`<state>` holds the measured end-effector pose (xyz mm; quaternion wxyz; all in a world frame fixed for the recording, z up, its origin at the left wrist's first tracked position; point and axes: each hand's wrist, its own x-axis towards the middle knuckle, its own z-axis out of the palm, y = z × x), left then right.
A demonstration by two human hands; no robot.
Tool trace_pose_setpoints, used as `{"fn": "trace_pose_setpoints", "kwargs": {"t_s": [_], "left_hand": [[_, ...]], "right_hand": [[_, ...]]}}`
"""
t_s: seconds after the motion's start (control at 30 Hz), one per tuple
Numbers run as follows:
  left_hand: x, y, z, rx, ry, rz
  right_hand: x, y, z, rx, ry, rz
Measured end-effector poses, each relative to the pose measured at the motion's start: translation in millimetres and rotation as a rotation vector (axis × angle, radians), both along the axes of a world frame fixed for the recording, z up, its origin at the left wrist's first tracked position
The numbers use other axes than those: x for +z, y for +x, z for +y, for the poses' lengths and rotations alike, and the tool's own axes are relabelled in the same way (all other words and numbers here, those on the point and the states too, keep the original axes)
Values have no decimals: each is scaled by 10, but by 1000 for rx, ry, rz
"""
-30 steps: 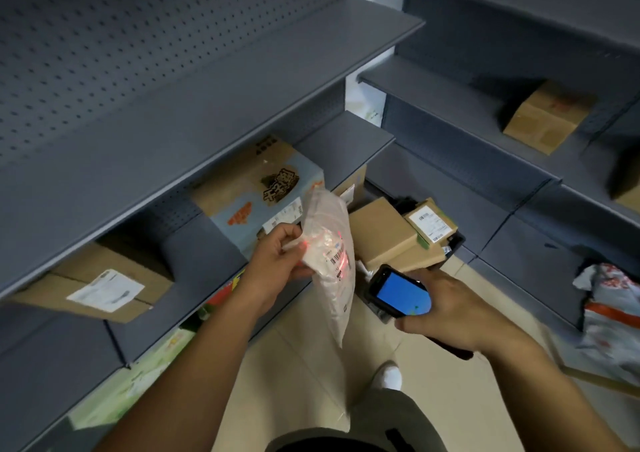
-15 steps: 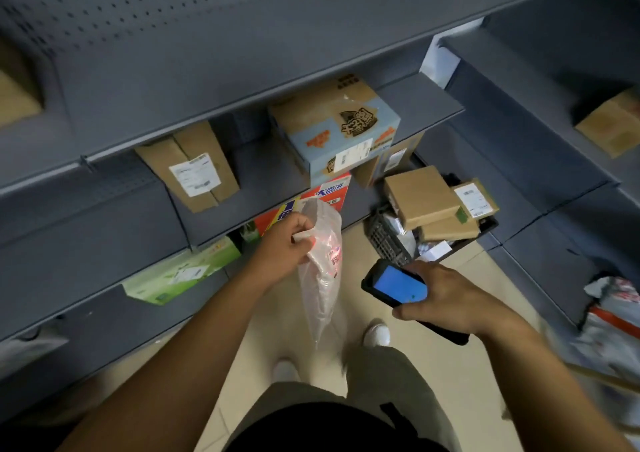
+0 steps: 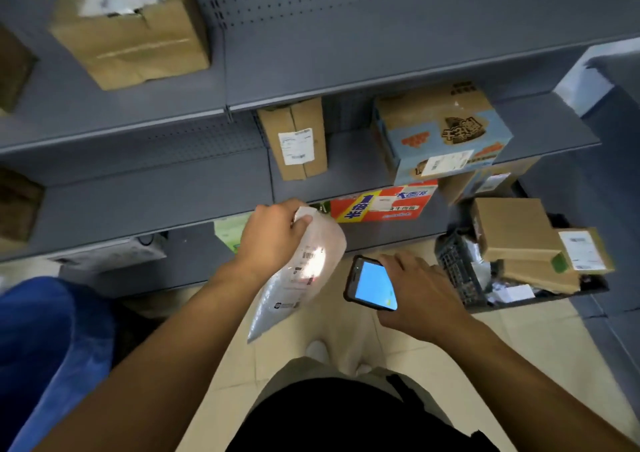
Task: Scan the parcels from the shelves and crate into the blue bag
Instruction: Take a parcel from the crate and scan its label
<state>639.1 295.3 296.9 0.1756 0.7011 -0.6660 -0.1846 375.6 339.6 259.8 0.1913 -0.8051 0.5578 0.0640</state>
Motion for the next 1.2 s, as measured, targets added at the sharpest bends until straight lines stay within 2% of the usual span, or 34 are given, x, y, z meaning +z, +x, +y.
{"fn": "trace_pose_setpoints", "kwargs": {"t_s": [0.23, 0.5, 0.63, 0.83, 1.2], "left_hand": [[337, 169, 60, 50, -130, -166], [426, 168, 217, 114, -134, -231], [426, 240, 472, 200, -111, -207], [350, 398, 1111, 350, -68, -136], [284, 1217, 2361, 670, -75, -67]], "right_hand": [[15, 131, -3, 130, -99, -32], [113, 85, 53, 178, -195, -124], [76, 88, 111, 166, -103, -190], [39, 322, 242, 152, 69, -388], [290, 1622, 721, 302, 110, -533]]}}
